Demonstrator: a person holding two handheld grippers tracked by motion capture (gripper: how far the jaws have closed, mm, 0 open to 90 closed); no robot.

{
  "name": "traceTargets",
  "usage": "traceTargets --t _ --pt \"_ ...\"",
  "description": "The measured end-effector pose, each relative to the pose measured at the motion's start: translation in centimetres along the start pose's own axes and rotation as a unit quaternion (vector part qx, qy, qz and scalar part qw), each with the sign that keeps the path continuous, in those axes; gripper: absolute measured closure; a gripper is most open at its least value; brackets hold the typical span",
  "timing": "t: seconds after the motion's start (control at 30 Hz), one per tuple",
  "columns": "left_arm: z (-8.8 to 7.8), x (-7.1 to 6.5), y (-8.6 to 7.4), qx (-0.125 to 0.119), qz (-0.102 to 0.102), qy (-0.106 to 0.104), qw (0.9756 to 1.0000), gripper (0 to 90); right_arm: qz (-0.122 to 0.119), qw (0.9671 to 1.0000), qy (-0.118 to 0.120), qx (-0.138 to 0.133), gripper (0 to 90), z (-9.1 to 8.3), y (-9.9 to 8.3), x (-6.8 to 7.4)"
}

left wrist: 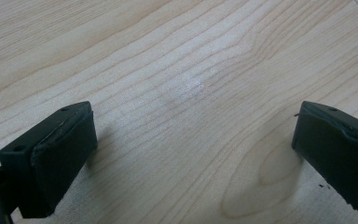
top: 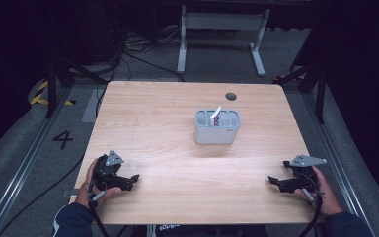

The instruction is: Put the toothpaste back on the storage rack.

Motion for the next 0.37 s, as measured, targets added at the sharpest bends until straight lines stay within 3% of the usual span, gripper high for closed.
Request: traceTargets --t 0.37 --pt "0.0 -0.01 0.0 0.0 -0.001 0.0 1.0 0.3 0.006 1.0 -0.006 0.003 5.5 0.15 0.12 0.1"
Point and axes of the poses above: each handheld gripper's, and its own axes: z roughly forward along the jaws, y roughly out of its top, x roughly to its left, the point moved 2 cm from there along z, roughly forward along the jaws, and after that the axes turned 3 degrees about x, right-handed, at the moved point
